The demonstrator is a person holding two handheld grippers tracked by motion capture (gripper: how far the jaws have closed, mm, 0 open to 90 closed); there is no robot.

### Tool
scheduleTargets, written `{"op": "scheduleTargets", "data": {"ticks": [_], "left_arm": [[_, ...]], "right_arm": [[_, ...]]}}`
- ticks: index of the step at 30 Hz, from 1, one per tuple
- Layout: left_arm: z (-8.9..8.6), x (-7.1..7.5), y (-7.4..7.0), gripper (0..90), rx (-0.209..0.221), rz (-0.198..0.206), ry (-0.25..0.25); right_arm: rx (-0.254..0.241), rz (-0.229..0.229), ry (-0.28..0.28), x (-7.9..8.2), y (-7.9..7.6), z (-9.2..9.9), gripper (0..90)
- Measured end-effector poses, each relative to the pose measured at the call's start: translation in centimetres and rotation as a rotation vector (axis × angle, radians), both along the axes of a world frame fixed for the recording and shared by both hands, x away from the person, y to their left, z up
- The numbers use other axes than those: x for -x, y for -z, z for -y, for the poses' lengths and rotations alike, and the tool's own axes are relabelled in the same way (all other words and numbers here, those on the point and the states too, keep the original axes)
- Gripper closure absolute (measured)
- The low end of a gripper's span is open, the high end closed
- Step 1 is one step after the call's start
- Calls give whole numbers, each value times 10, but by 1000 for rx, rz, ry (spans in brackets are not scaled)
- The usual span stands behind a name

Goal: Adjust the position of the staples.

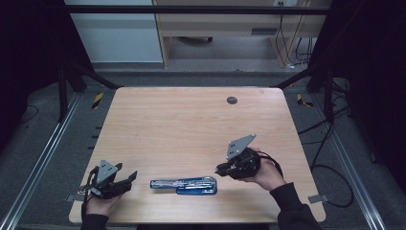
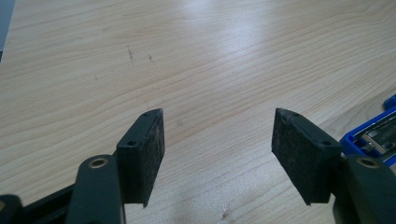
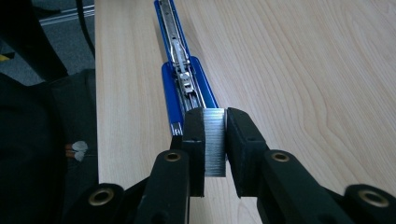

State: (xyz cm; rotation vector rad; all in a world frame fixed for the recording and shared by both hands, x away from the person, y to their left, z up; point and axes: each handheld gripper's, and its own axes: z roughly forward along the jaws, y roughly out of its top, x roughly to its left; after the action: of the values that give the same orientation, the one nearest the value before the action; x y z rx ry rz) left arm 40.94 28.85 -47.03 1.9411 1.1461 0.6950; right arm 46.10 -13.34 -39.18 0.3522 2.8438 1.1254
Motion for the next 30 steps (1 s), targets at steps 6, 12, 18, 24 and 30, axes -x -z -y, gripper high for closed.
{"op": "scheduleTargets", "data": {"ticks": [6,12,18,24,30], "left_arm": [[0,0,0,345,-2,-2,3],[1,0,0,345,-2,-2,6],[0,0,0,345,-2,-3,5],[1,-1,1,345,-2,-7,7],[1,-1,2,344,0,-16,6]], "right_arm": [[20,1,-49,1,-5,-14,782],[57,-6,-97,-3,0,-27,782],[83,-30,-109,-10,8,-37,782],[93,-38,-149,-14,13,-42,782],[111,-60,-138,-21,18,-43,782]]}}
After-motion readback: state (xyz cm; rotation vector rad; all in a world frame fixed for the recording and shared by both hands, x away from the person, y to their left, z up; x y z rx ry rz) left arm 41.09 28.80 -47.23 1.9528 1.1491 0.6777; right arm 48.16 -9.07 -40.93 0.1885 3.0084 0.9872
